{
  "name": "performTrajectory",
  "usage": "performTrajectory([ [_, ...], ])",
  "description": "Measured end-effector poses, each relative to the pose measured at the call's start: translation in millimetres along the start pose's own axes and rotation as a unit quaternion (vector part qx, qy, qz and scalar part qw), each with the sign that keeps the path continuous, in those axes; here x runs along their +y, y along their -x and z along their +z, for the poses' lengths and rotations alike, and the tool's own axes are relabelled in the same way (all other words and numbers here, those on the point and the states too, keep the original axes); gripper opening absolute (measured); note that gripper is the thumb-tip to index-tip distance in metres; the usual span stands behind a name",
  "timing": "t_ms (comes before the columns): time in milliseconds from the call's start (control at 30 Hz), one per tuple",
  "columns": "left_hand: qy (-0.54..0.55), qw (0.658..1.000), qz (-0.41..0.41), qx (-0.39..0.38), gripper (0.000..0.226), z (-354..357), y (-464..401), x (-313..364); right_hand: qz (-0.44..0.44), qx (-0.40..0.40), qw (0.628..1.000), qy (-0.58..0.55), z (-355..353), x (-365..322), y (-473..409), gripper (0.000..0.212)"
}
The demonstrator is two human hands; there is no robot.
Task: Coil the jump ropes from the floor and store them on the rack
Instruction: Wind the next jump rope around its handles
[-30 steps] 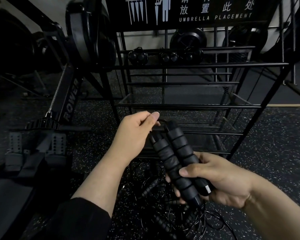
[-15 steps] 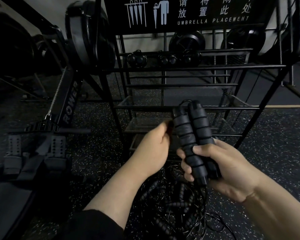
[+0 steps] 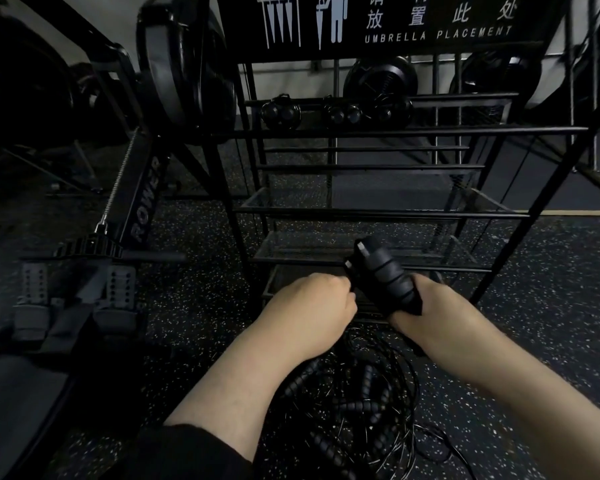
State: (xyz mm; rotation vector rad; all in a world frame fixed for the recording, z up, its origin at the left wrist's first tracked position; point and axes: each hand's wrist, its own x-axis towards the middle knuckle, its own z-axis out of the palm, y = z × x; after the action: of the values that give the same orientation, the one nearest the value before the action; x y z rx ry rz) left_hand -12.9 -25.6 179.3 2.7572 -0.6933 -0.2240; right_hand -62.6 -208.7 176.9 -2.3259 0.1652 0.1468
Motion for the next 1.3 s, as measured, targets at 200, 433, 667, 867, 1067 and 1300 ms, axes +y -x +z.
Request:
performTrajectory([
  [200,-0.037,0.997,0.028,-0.065,0.027,-3.6,4.1,10.8,0.012,-0.032,0.989,0.146,-2.1,3.1,0.8,0.020],
  [433,-0.013,0.989,0.091,-0.119,0.018,-23.3,10.0,10.5,-0.021,-0.165,0.957,0.237,-3.7,3.3,3.1,0.024],
  [667,0.067,0.983,0.114,-0.126,0.029,-25.5,16.7,8.5,-0.048,-0.242,0.938,0.241,-10.2,1.0,10.7,0.025],
  [867,0.245,0.940,0.107,-0.212,0.030,-30.4,14.7,-2.9,-0.075,-0.330,0.928,0.156,-17.4,-3.4,16.6,0.017],
  [1067,0.516,0.817,0.129,-0.220,0.021,-19.4,13.6,-9.8,-0.096,-0.404,0.907,-0.070,-25.8,-12.6,25.2,0.035],
  [1300,0.623,0.774,0.017,-0.112,0.020,-7.9,8.3,4.0,-0.115,-0.311,0.904,-0.269,-27.1,-1.1,19.6,0.023],
])
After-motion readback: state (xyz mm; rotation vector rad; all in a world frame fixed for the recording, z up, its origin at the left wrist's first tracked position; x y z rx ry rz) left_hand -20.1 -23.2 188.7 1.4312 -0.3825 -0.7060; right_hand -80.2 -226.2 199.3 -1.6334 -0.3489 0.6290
